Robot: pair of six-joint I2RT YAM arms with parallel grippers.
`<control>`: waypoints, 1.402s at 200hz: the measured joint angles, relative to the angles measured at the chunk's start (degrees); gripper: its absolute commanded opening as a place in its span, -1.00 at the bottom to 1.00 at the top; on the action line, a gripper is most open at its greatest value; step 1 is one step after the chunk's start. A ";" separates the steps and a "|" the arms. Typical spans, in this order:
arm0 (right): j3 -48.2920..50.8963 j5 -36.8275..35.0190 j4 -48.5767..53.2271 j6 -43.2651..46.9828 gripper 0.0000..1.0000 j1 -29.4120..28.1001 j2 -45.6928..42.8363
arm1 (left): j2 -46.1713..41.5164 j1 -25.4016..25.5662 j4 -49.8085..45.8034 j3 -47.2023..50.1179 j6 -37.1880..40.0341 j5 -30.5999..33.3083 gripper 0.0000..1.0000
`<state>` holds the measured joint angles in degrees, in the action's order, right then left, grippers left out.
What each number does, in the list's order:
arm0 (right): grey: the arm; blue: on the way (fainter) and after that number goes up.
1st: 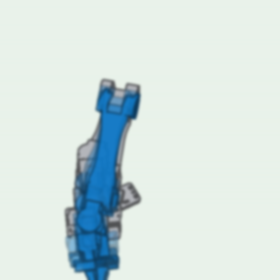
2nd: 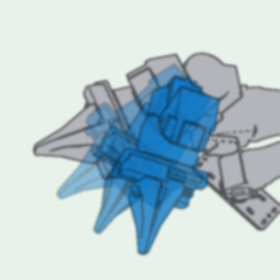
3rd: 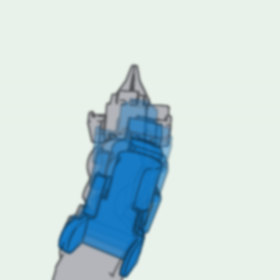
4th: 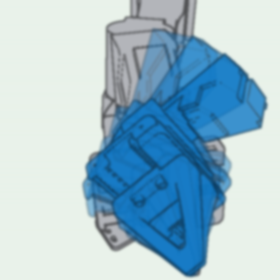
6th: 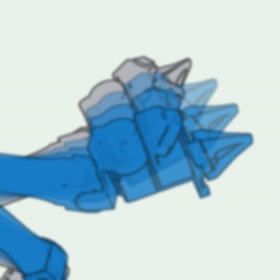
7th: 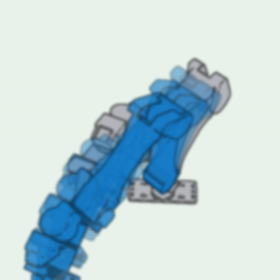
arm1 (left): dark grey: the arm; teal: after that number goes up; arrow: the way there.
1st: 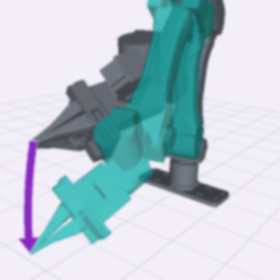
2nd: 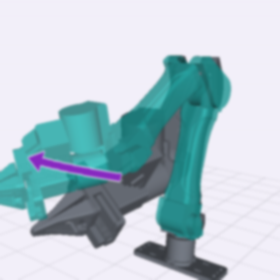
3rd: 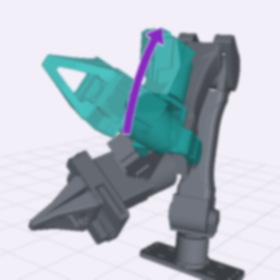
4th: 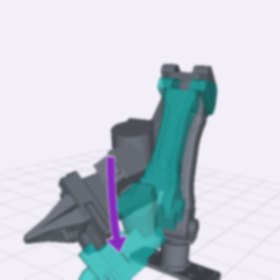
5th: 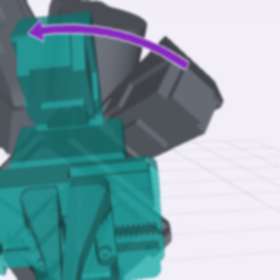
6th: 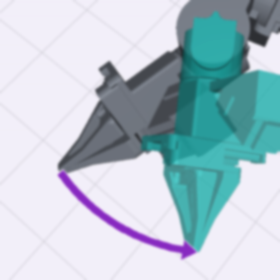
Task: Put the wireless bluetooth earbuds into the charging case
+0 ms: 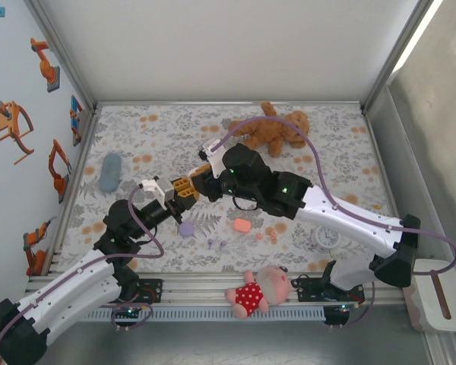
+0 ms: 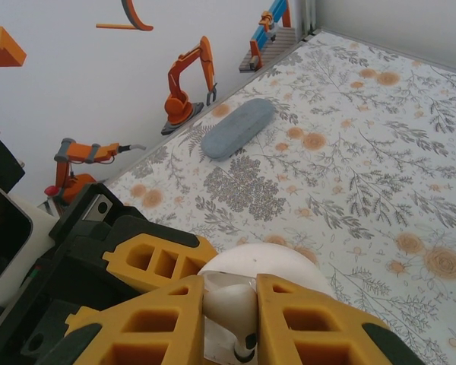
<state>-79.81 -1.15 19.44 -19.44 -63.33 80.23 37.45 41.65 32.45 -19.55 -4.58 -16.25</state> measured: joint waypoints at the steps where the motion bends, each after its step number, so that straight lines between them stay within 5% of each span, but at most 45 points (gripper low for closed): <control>1: 0.00 0.00 0.00 -0.02 -0.58 -0.02 0.00 | 0.00 0.00 0.00 0.00 0.00 0.00 -1.00; 144: -0.52 -1.29 1.38 1.53 -0.41 -0.68 2.05 | 0.33 0.00 -1.57 -0.04 0.39 1.31 -1.00; 280: -5.18 -5.81 4.90 2.71 0.35 -0.55 -0.94 | 0.33 0.00 -1.22 -0.22 0.37 1.29 -1.00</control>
<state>-84.99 -6.96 24.34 -16.73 -63.88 79.29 37.78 41.65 31.22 -19.77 -4.21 -14.96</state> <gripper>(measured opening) 0.646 0.191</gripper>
